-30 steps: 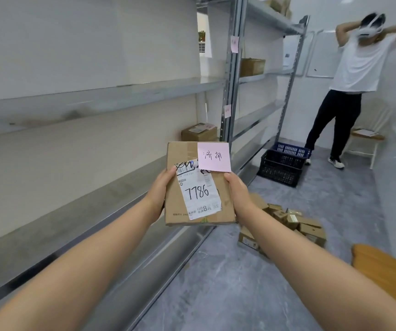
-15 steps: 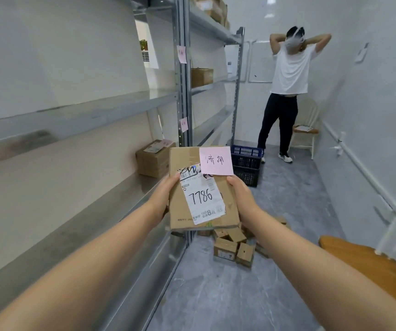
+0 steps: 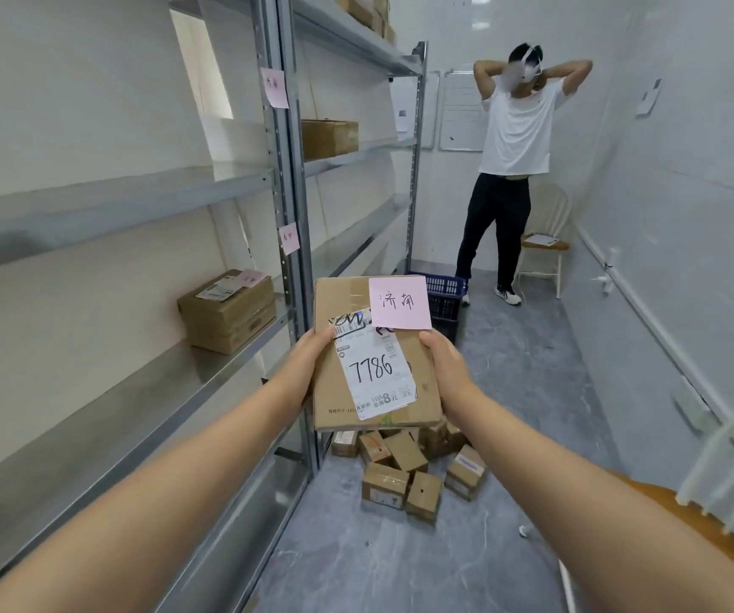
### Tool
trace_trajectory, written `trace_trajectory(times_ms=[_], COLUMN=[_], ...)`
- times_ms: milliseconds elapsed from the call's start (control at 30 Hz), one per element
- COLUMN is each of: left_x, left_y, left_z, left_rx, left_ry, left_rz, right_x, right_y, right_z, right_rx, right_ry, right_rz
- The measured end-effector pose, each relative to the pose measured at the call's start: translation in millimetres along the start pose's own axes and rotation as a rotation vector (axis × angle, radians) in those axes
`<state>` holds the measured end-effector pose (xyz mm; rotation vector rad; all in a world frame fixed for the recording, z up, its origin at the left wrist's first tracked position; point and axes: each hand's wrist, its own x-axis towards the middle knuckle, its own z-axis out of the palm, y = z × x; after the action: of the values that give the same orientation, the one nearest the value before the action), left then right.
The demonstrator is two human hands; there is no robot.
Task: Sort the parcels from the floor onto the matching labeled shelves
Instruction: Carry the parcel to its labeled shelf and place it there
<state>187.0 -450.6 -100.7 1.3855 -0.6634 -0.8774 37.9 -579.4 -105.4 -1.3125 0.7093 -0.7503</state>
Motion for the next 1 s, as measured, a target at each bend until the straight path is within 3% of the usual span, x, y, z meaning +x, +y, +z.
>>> trace_trajectory(times_ms=[267, 433, 1000], left_x=[72.4, 103.9, 242.1], left_y=[-8.2, -3.1, 78.8], left_z=[46.9, 46.8, -13.8], left_rx=[-0.064, -0.093, -0.078], left_ry=[0.072, 0.133, 0.300], left_rz=[-0.012, -0.033, 0.140], right_x=[91.2, 134.9, 303.9], right_y=[-9.1, -6.5, -50.4], right_z=[-44.1, -45.5, 30.4], right_rx=[0.055, 0.076, 0.084], right_ry=[-0.011, -0.105, -0.352], right_rz=[0.031, 0.054, -0.065])
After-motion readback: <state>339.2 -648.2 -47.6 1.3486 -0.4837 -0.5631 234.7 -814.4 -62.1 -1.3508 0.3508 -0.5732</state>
